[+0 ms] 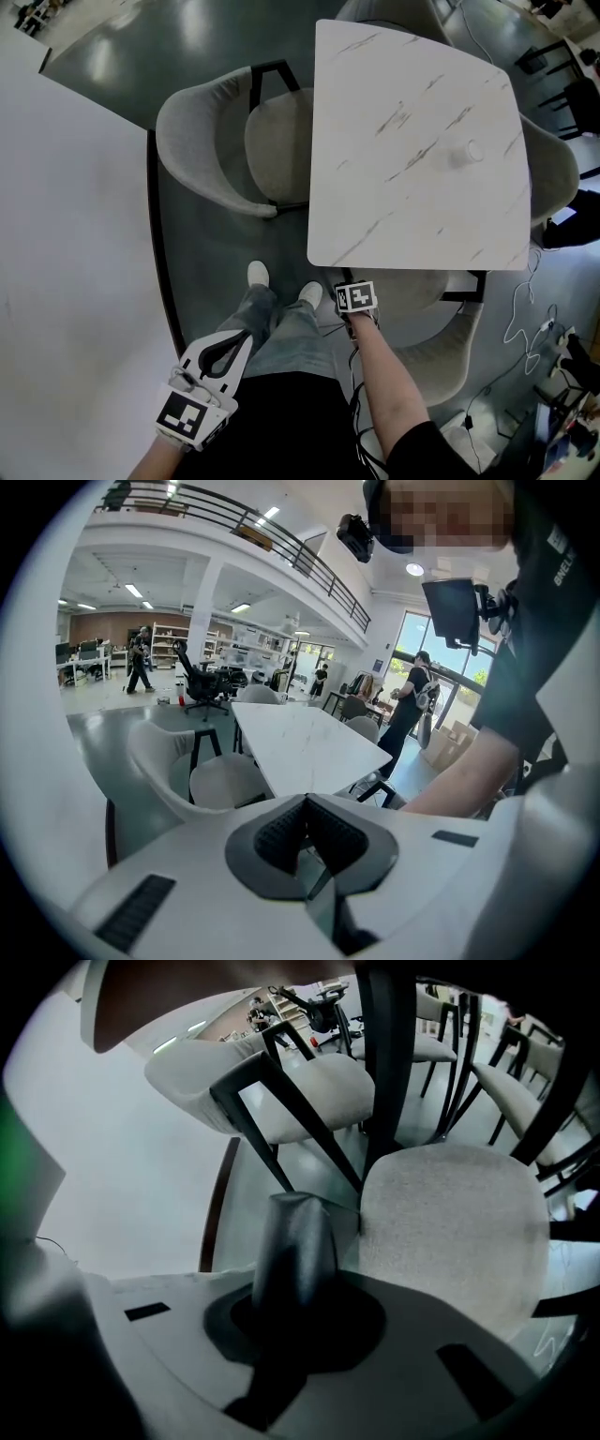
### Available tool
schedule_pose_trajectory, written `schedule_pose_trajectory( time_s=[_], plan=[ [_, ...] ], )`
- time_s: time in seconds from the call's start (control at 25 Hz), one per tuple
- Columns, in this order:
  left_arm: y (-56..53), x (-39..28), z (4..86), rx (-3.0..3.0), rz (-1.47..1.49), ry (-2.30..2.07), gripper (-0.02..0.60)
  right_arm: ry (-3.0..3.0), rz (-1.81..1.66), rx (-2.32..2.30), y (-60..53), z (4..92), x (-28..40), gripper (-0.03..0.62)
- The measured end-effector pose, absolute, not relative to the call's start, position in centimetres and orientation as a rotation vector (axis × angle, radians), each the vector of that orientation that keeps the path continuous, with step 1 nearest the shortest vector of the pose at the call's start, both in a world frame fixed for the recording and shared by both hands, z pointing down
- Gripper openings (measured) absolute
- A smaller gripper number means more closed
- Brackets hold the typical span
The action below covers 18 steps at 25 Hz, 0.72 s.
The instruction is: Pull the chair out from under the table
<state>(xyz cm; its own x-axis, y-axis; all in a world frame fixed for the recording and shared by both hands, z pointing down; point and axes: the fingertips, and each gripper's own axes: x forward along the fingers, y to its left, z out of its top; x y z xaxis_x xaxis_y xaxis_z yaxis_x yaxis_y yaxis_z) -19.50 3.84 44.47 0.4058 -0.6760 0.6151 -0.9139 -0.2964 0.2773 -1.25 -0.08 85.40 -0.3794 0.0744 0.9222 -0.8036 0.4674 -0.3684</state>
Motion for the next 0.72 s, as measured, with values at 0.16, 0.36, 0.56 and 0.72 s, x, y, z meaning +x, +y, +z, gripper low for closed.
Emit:
schedule_pose_trajectory(
  time_s=[0.16,0.36,0.56,0.72],
  plan=[
    [4.1,-18.8,44.7,2.068,0.493,-1.326,0.005,-1.692,1.068,0.659,0.4,85.1,-0.3,0.031],
    [4.5,-17.4,45.1,2.086,0.490,-1.270,0.005,-1.700,1.070,0.687,0.9,85.0,0.2,0.031],
    [4.4,-16.5,44.7,2.122,0.482,-1.245,0.005,-1.700,1.093,0.718,2.0,84.9,1.5,0.031],
    [4.1,-15.3,44.4,2.153,0.484,-1.196,0.005,-1.695,1.072,0.706,3.9,84.8,3.2,0.032]
  ],
)
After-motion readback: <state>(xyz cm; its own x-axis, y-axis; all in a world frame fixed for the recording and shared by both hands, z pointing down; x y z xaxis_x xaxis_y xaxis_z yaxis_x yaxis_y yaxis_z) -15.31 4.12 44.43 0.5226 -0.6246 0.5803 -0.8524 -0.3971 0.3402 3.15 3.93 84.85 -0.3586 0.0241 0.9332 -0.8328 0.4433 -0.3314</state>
